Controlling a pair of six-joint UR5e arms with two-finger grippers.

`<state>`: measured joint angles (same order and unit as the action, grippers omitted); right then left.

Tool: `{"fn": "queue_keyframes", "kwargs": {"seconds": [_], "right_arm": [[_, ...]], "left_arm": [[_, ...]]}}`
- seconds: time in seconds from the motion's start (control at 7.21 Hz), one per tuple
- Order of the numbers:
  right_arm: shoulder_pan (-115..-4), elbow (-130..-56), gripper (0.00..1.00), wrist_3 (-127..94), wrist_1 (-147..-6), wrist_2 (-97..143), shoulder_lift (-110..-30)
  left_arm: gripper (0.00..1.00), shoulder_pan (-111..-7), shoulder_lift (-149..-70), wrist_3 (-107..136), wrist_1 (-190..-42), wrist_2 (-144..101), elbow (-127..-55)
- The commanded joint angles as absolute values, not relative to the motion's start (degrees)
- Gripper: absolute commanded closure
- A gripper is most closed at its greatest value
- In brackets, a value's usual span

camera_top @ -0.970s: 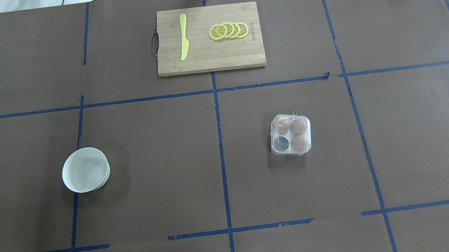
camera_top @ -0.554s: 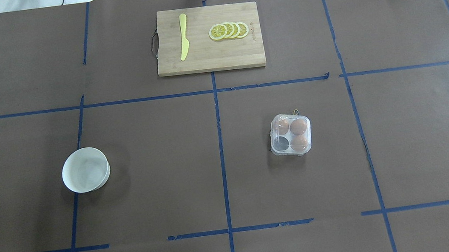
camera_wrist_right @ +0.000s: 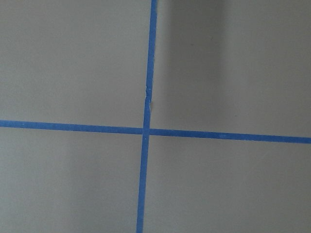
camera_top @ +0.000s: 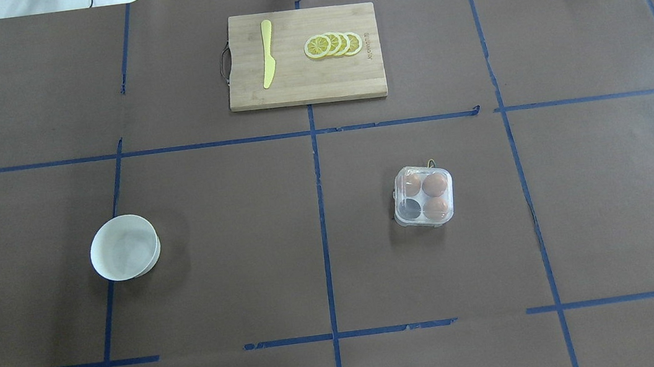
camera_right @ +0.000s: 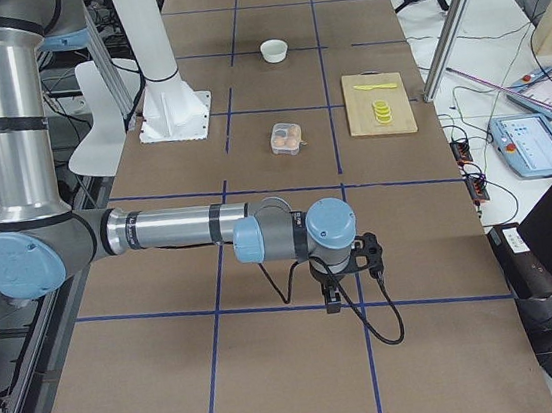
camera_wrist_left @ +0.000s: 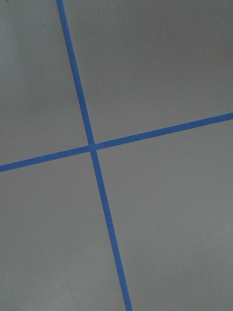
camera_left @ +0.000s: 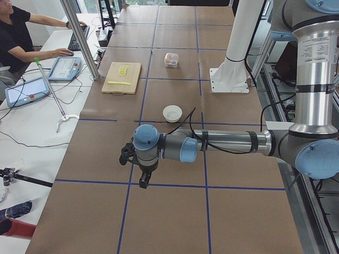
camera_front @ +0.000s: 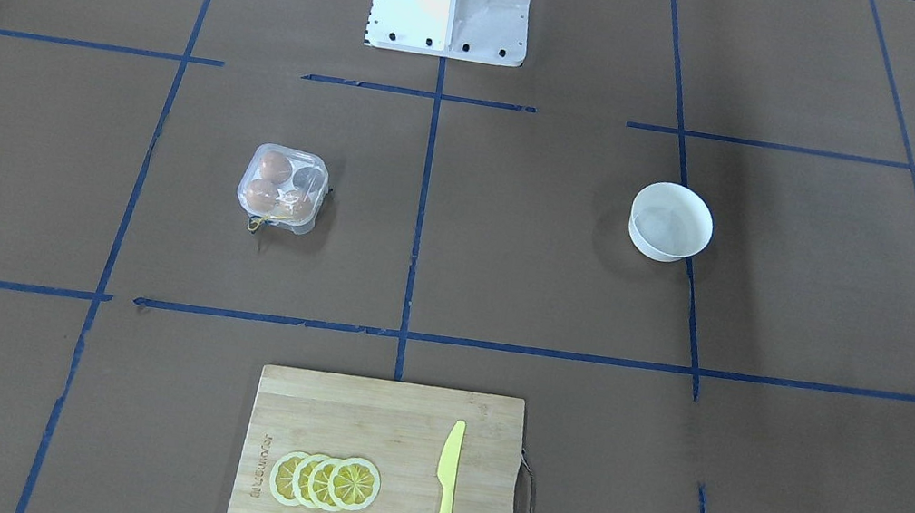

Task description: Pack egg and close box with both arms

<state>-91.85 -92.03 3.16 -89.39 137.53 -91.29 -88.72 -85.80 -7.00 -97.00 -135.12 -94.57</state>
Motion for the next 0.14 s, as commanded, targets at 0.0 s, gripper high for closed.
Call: {"fn": "queue_keyframes", "kwargs": {"seconds": [0.0], "right_arm": [[-91.85,-92.02,0.0,3.16,-89.38,137.55,-91.32]], "left_arm": [[0.0,-88.68,-85.78,-7.03,-97.03,-135.09,-94.66]]}}
